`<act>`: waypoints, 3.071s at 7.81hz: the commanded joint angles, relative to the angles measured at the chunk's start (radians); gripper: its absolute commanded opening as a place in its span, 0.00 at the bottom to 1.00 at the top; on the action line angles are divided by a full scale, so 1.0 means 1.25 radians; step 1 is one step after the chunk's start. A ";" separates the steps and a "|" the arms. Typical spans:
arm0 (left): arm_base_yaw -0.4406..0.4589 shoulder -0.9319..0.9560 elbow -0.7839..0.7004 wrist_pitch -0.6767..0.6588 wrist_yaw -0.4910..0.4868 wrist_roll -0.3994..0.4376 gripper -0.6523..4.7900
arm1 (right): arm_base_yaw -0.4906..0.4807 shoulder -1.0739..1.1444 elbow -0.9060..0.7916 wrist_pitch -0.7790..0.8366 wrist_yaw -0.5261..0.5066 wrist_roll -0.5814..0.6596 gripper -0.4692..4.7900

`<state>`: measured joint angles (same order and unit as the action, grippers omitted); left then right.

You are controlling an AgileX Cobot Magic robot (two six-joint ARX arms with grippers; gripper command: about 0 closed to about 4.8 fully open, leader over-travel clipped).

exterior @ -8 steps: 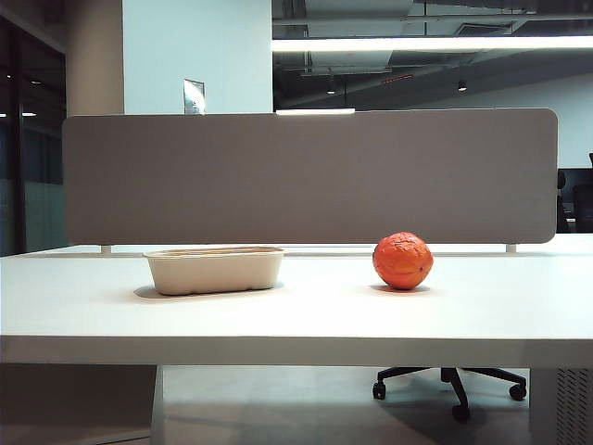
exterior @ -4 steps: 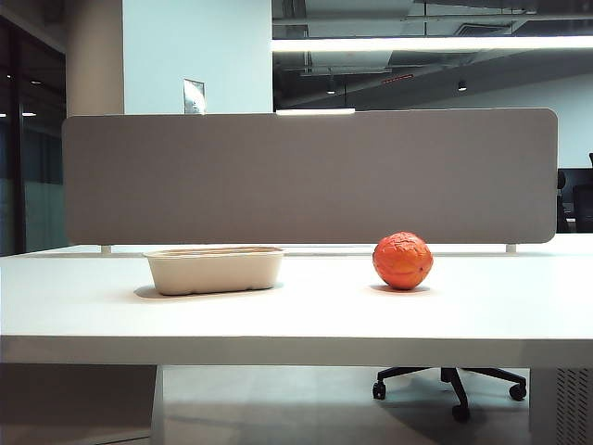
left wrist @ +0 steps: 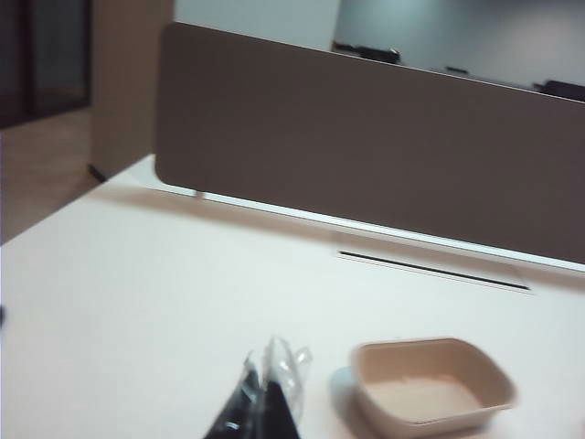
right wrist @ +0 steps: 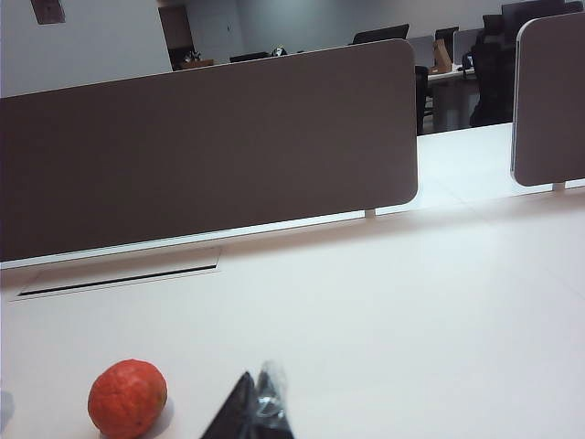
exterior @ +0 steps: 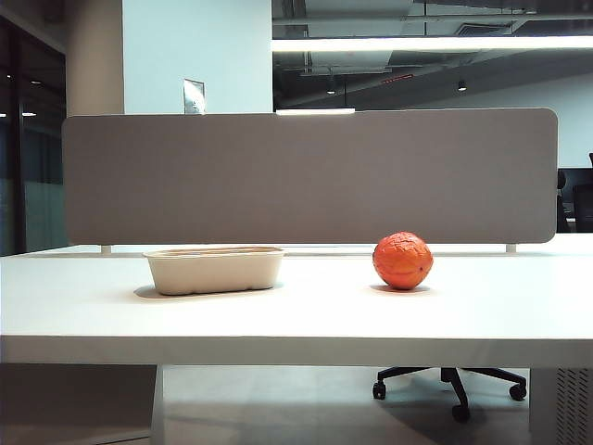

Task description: Pick up the orange and place it into the paper lunchbox.

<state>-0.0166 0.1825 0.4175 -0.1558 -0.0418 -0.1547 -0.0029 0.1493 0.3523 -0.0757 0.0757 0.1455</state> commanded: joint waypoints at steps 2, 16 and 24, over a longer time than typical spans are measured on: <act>-0.003 0.273 0.232 -0.013 0.108 0.038 0.11 | 0.001 0.215 0.175 0.005 -0.019 0.000 0.09; -0.375 0.538 0.407 -0.197 -0.018 0.094 0.11 | 0.238 1.218 0.557 0.400 -0.237 -0.099 1.00; -0.375 0.539 0.407 -0.197 -0.018 0.091 0.11 | 0.201 1.468 0.598 0.508 -0.207 -0.099 1.00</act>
<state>-0.4862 0.8558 0.9218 -0.4084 -0.0677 -0.0414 0.2478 1.9785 1.0943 0.5415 -0.2008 0.0250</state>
